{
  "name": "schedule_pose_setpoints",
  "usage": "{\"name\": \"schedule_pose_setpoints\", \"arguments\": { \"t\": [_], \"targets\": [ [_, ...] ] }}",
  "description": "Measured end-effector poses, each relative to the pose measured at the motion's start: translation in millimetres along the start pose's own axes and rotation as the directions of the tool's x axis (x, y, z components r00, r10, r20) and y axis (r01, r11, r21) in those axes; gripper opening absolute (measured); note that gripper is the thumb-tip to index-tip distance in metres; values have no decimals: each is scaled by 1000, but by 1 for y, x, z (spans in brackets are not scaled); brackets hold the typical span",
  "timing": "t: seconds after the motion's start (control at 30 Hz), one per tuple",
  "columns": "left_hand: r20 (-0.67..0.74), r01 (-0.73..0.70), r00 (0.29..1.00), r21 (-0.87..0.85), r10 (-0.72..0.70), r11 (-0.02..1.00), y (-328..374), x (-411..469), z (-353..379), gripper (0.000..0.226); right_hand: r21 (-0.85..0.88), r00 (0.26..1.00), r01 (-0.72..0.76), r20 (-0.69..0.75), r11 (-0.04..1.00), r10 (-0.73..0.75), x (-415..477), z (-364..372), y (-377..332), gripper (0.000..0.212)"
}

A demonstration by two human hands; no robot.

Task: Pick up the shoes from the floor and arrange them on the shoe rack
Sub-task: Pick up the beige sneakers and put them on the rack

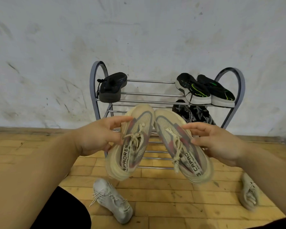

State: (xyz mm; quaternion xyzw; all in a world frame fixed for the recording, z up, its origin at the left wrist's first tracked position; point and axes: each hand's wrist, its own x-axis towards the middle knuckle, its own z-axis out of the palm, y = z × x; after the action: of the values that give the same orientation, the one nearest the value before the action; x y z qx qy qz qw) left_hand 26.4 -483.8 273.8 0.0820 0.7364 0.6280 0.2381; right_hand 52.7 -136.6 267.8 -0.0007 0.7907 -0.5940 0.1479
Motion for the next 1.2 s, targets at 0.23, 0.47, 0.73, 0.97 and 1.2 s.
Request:
{"name": "schedule_pose_setpoints", "arguments": {
  "t": [0.23,0.47,0.73,0.97,1.2],
  "targets": [
    [80,288,945,253,-317,923,-47,6,22,90,-308,937,-287,109,907,333,6,4,46,49],
    [106,453,865,255,-491,854,-101,48,56,78,-482,828,-463,64,744,557,23,17,108,42],
    [131,496,860,20,-494,868,-190,125,106,81,-360,764,-577,78,733,640,47,-33,159,54],
    [-123,374,904,-239,-410,896,-247,214,153,65,63,885,-453,-91,890,457,99,-44,277,62],
    [-234,375,870,-260,-435,890,-295,307,160,68,237,892,-345,-218,908,396,188,-43,336,56]
  ]
}}
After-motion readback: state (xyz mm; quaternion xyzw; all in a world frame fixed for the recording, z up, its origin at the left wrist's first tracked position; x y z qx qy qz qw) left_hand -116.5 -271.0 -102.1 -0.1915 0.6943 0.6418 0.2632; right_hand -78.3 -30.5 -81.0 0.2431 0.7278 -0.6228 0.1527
